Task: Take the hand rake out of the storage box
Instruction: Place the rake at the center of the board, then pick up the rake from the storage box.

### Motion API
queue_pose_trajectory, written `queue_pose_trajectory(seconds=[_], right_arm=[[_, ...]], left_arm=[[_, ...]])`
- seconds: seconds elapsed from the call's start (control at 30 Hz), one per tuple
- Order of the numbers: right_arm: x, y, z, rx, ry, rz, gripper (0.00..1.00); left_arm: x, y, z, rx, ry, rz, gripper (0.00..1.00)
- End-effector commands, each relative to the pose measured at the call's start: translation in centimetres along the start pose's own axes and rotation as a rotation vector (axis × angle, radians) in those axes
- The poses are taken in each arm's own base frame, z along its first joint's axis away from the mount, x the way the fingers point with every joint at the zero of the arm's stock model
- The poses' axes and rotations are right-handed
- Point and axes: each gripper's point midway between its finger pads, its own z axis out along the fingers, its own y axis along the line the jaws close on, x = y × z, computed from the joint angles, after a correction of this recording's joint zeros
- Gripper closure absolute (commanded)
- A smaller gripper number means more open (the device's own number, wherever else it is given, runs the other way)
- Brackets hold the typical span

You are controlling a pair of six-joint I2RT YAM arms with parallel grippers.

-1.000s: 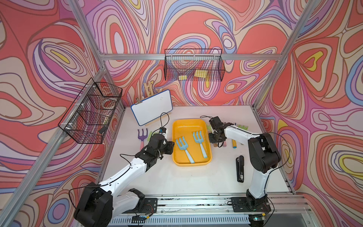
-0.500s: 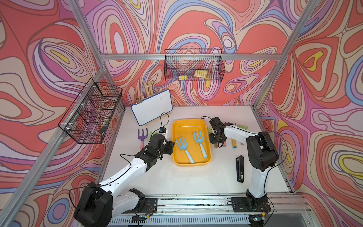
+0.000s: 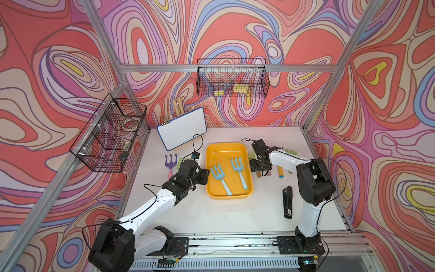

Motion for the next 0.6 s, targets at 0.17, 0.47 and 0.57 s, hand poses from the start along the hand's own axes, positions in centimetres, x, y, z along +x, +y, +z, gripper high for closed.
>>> queue_pose_trajectory(seconds=[0.17, 0.47, 0.57], right_arm=[[-3.0, 2.6, -6.5, -0.053, -0.229, -0.065, 0.28], [-2.8, 9.2, -11.2, -0.197, -0.352, -0.204, 0.36], [-2.4, 10.3, -11.1, -0.200, -0.335, -0.231, 0.37]], left_arm=[[-0.7, -0.2, -0.5, -0.001, -0.018, 0.004, 0.52], [-0.5, 0.1, -0.1, -0.016, -0.006, 0.010, 0.52], [-0.5, 0.1, 0.0, -0.017, -0.003, 0.011, 0.52]])
